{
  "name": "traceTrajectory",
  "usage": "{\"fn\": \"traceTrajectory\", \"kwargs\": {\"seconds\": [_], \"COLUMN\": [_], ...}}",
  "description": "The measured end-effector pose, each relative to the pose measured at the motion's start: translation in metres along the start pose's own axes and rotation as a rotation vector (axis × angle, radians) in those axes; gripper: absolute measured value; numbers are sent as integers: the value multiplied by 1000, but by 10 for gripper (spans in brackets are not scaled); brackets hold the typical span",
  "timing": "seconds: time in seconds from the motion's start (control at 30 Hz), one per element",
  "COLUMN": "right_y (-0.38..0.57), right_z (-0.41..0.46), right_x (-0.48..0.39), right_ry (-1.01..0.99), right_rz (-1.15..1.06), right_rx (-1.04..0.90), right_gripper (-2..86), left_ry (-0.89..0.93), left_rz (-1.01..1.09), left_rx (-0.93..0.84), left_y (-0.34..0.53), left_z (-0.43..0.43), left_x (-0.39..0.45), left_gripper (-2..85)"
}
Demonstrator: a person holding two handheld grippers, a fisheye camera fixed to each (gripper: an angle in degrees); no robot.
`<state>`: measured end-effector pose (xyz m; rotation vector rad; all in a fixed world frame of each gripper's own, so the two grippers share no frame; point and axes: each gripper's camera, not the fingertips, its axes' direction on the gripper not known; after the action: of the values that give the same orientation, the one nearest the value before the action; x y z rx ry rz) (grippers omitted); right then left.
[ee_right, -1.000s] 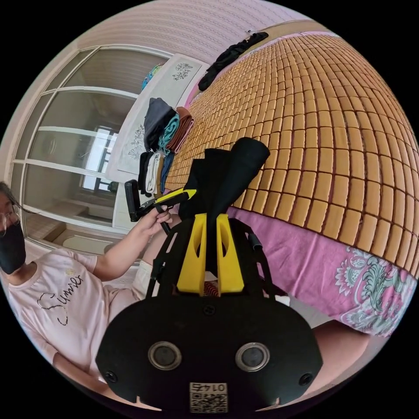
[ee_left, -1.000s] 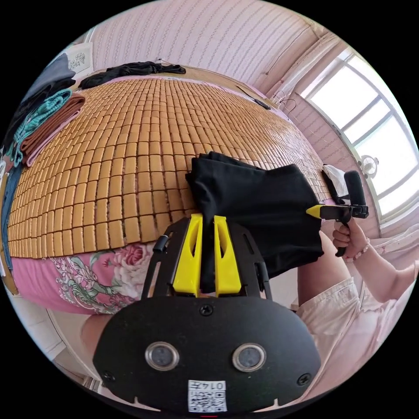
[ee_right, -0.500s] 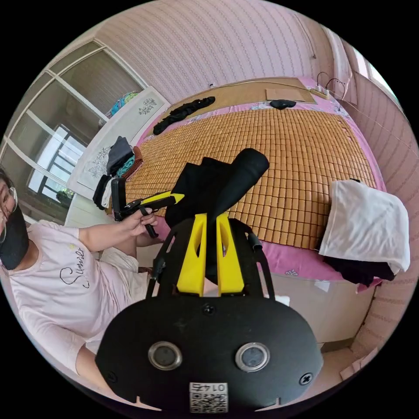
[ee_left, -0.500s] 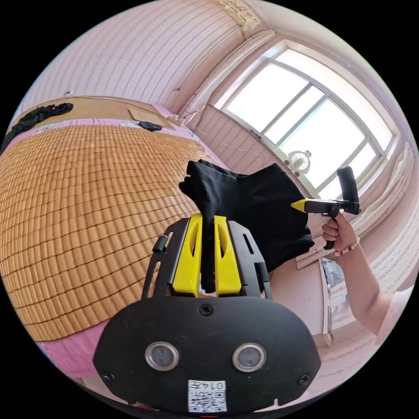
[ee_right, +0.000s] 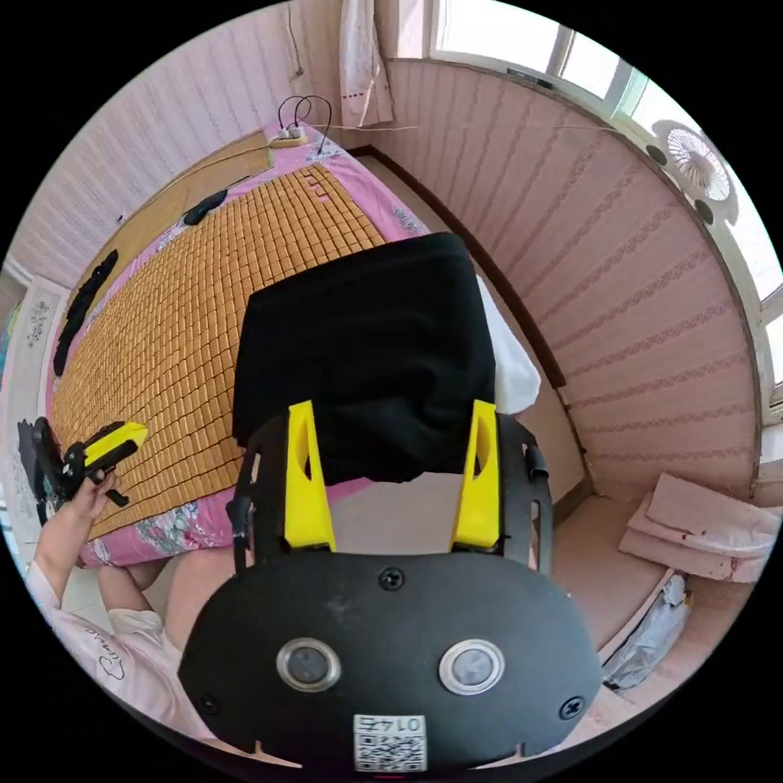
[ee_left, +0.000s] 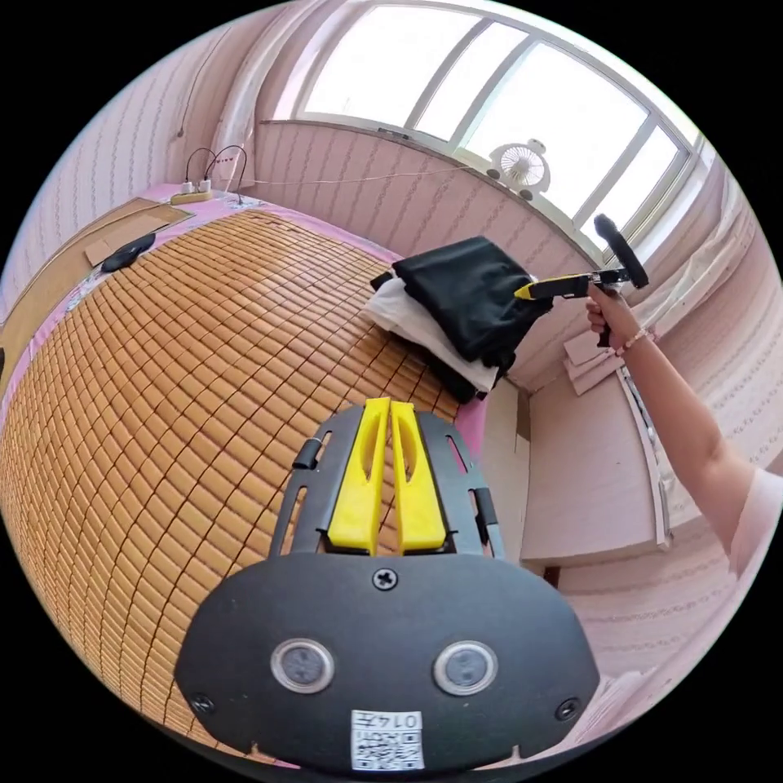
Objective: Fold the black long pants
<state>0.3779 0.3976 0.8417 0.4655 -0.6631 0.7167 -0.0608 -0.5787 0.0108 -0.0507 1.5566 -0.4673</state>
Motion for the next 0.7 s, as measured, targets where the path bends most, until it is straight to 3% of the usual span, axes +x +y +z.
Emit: {"fn": "traceTrajectory", "kwargs": {"seconds": [0.07, 0.2, 0.3, 0.47, 0.6, 0.7], "right_y": [40, 106, 170, 289, 346, 387], "right_z": [-10, -36, -49, -38, -39, -67], "right_x": [-29, -59, -104, -266, -394, -493], "right_ry": [189, 196, 80, -167, -379, -462], "right_rz": [-24, -17, -73, -313, -473, -632], "right_rx": [136, 242, 270, 270, 217, 317], "right_gripper": [187, 200, 190, 150, 140, 125], "left_ry": [-52, -168, -400, -812, -923, -990], "left_rz": [34, 72, 123, 50, -160, -355], "left_rx": [-27, 19, 79, 35, 134, 224], "left_y": [47, 129, 211, 364, 458, 541], "left_z": [-34, -119, -204, -346, -448, -526], "left_x": [-5, 11, 41, 88, 100, 103], "left_gripper": [-8, -5, 13, 57, 58, 62]}}
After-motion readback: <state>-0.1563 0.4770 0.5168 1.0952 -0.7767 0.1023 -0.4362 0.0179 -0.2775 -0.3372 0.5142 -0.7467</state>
